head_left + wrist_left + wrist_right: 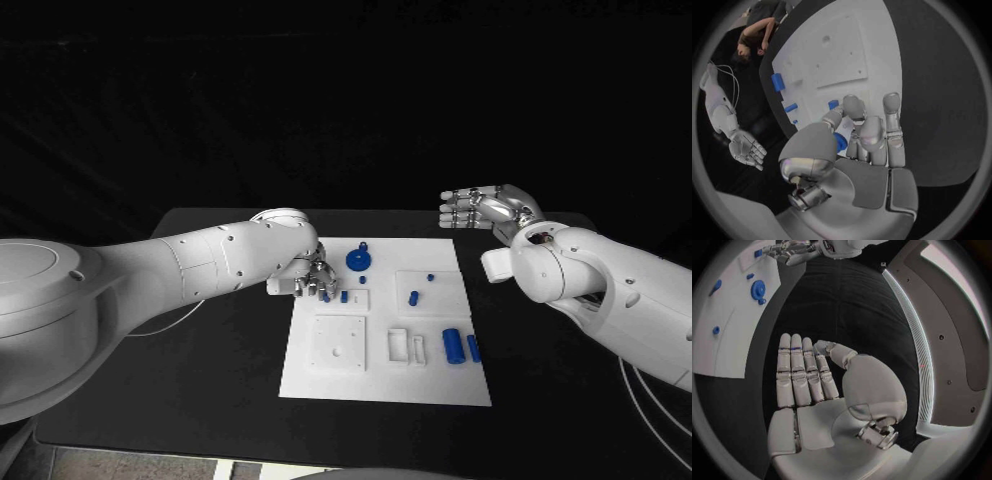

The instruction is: Assemble the parts on the task board

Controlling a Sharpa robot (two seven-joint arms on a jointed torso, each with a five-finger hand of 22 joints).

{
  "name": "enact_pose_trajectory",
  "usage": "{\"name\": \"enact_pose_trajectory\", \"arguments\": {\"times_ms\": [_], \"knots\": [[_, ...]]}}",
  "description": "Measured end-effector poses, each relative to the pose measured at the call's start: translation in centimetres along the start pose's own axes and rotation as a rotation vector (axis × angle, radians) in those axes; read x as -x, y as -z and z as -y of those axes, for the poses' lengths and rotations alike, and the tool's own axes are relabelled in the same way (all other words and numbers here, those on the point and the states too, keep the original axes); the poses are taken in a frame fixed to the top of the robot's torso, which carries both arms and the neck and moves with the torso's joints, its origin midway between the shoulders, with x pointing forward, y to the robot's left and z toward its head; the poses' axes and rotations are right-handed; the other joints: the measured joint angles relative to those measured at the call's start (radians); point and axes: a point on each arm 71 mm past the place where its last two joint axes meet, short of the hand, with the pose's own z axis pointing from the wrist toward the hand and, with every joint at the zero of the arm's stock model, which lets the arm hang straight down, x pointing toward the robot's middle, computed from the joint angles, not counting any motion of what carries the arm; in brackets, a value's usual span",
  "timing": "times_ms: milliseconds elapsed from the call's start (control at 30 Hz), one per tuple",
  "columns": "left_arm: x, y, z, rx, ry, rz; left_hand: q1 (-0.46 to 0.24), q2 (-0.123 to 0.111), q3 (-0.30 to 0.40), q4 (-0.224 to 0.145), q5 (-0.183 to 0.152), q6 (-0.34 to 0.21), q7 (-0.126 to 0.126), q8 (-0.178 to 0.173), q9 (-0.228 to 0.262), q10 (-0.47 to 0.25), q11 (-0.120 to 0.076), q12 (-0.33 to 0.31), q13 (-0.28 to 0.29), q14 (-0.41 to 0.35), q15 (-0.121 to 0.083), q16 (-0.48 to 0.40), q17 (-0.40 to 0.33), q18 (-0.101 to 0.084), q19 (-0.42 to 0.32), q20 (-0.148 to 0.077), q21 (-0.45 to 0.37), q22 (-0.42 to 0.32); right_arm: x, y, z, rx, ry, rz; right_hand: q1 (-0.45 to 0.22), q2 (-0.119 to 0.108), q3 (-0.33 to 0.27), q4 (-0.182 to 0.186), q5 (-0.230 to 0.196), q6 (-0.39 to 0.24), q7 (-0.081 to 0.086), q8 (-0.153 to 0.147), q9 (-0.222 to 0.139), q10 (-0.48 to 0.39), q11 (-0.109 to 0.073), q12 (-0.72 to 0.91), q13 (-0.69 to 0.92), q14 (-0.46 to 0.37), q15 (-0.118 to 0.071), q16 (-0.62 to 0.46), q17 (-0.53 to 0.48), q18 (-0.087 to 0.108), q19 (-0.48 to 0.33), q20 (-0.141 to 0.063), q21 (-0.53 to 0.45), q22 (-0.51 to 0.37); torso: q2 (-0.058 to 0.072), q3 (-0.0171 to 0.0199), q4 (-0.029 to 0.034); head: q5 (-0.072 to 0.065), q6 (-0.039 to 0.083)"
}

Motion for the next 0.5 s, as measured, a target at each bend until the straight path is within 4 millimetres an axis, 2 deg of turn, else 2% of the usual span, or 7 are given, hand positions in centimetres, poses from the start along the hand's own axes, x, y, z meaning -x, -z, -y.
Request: {"name": "enact_pose_trajectory", "arguments": {"times_ms": [67,100,267,300,333,400,500], "knots": [[0.02,0.0,-0.06,0.001,-0.001,0.002,0.001,0.001,-0.02,0.007,0.0,0.034,-0.015,0.0,-0.001,0.005,0.0,0.0,0.0,0.0,0.0,0.0,-0.001,0.0,0.0,0.0,0.0,0.0,0.01,0.0,0.0,0.0,0.0,0.0,0.0,0.0,0.0,0.0,0.0,0.0,0.0,0.0,0.0,0.0,0.0,0.0,0.0,0.0,0.0,0.0,0.0,0.0,-0.005,0.002,0.003,0.001,0.0,0.0,0.0002,-0.001,0.0],[0.03,0.0,-0.08,0.001,-0.002,0.002,0.001,0.001,-0.025,0.009,0.0,0.06,-0.016,0.002,-0.002,0.018,0.011,0.0,0.0,0.0,0.0,0.0,-0.001,0.0,0.0,0.0,0.0,0.0,0.01,0.0,0.0,0.0,0.0,0.0,0.0,0.0,0.0,0.0,0.0,0.0,0.0,0.0,0.0,0.0,0.0,0.0,0.0,0.0,0.0,0.0,0.0,0.0,-0.005,0.002,0.004,0.001,0.0,0.0,0.0003,-0.001,0.0],[0.04,0.0,-0.12,0.001,-0.003,0.003,0.001,-0.015,-0.055,0.029,-0.011,0.071,-0.027,0.005,-0.01,0.018,0.011,0.0,0.0,0.0,0.0,0.0,-0.004,0.0,0.0,0.0,-0.004,0.0,0.01,0.0,0.0,0.0,0.0,0.0,0.0,0.0,0.0,0.0,0.0,0.0,0.0,0.0,0.0,0.0,0.0,0.0,0.0,0.0,0.0,0.0,0.0,0.0,-0.005,0.002,0.004,0.001,0.0,-0.0001,0.0005,-0.001,0.0],[0.04,-0.01,-0.16,0.002,-0.004,0.003,-0.005,-0.021,-0.062,0.032,-0.018,0.144,-0.068,0.006,-0.01,0.018,0.011,0.0,0.0,0.0,0.0,0.0,-0.005,0.0,0.0,0.0,-0.004,0.0,0.01,0.0,0.0,0.0,0.0,0.0,0.0,0.0,0.0,0.0,0.0,0.0,0.0,0.0,0.0,0.0,0.0,0.0,0.0,0.0,0.0,0.0,0.0,0.0,-0.005,0.002,0.004,0.001,0.0,-0.0001,0.0005,-0.001,0.0],[0.04,-0.01,-0.21,0.003,-0.004,0.004,-0.006,-0.023,-0.067,0.034,-0.022,0.216,-0.112,0.006,-0.01,0.002,-0.004,0.0,0.0,0.0,0.0,0.0,-0.005,0.0,0.0,0.0,-0.004,0.0,0.01,0.0,0.01,-0.001,0.0,0.0,0.0,0.0,0.0,0.0,0.0,0.0,0.0,0.0,0.0,0.0,0.0,0.0,0.0,0.0,0.0,0.0,0.0,0.0,-0.005,0.002,0.004,0.001,0.0,-0.0001,0.0005,-0.001,0.0],[-0.02,-0.06,-0.32,0.006,-0.005,0.003,-0.007,-0.035,-0.078,0.046,-0.038,0.241,-0.134,0.006,-0.011,-0.005,-0.011,0.0,-0.001,0.0,0.0,0.0,-0.005,0.0,0.0,0.0,-0.004,0.0,0.01,0.0,0.01,-0.001,0.0,0.0,0.0,0.0,0.0,0.0,0.0,0.0,0.0,0.0,0.0,0.0,0.0,0.0,0.0,0.0,0.0,0.0,0.0,0.0,-0.005,0.002,0.004,0.001,0.0,-0.0002,0.0005,-0.001,0.0],[-0.06,-0.11,-0.45,0.01,-0.005,0.004,-0.011,-0.044,-0.096,0.058,-0.068,0.243,-0.136,0.006,-0.011,-0.005,-0.011,0.0,-0.003,0.0,0.0,-0.002,-0.006,0.0,0.0,0.0,-0.004,0.0,0.01,0.0,0.01,-0.001,0.0,0.0,0.0,0.0,0.0,0.0,0.0,0.0,0.0,0.0,0.0,0.0,0.0,0.0,0.0,0.0,0.0,0.0,0.0,0.0,-0.005,0.002,0.004,0.001,0.0,-0.0002,0.0005,-0.001,0.0]]}}
